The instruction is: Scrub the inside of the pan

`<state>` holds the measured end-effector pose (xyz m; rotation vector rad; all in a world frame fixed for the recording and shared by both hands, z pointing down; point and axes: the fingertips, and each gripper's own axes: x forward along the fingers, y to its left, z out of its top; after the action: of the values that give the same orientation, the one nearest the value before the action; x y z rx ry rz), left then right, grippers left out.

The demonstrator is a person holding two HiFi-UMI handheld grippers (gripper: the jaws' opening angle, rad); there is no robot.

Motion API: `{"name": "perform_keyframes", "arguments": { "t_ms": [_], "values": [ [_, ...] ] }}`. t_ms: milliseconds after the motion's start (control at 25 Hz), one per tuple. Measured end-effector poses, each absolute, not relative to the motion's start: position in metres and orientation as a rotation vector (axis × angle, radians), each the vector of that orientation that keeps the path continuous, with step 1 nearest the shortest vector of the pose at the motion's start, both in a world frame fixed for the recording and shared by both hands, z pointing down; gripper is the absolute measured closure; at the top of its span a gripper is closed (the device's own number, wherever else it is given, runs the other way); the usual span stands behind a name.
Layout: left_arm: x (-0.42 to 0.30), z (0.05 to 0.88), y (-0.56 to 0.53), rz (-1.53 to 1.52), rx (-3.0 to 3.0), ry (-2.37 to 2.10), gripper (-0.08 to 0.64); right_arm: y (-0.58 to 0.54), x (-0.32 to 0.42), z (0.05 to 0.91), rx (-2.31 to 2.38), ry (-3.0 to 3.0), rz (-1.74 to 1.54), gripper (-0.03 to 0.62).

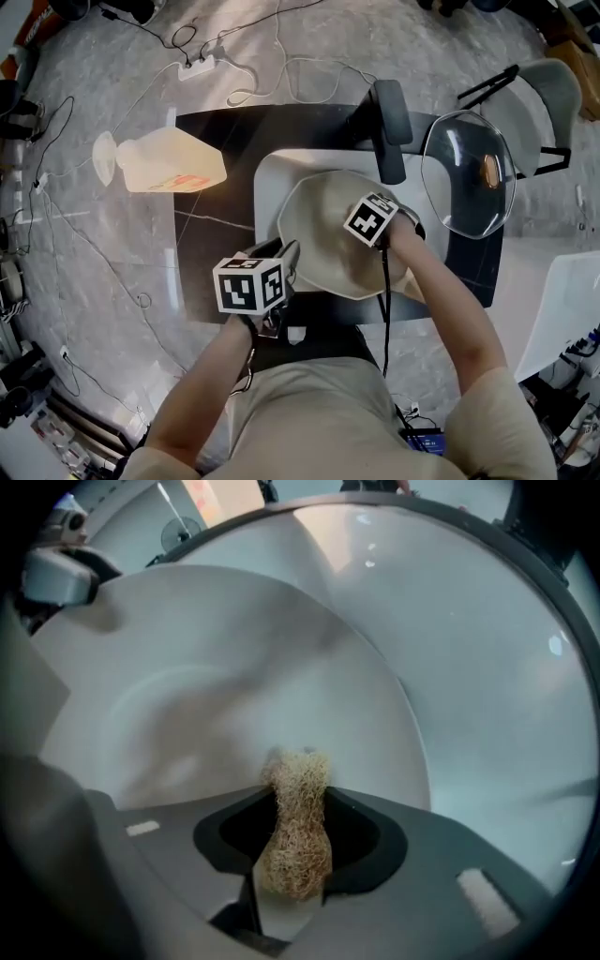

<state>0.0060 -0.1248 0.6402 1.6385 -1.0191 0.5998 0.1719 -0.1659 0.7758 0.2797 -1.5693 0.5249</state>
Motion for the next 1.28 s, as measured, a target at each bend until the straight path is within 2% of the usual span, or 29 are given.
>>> {"name": "perform_keyframes", "arguments": {
  "t_ms": [320,680,960,1200,1280],
  "values": [
    [0.006,0.641,-0.126,0.598,1.644,-1.012,0.416,-0.095,0.211,0.732,-0.087,-1.277,0.592,0.434],
    [0.007,0.642,-0.126,0.597,1.653,-1.004,0.413,-0.041,0.141,0.688,-0.312,-1.400,0.836,0.436],
    [0.006,0.626,-0.125,0.578,1.730,-0.985,0.413,-0.062,0.075,0.648,-0.134,-1.743,1.072,0.434],
    [-0.017,0.574,-0.144,0.546,1.883,-1.066,0.413,-0.100,0.055,0.592,0.171,-2.038,1.194,0.434],
    [-0.031,0.555,-0.154,0.519,1.926,-1.139,0.450,-0.112,0.049,0.564,0.262,-2.144,1.229,0.434]
  ]
}}
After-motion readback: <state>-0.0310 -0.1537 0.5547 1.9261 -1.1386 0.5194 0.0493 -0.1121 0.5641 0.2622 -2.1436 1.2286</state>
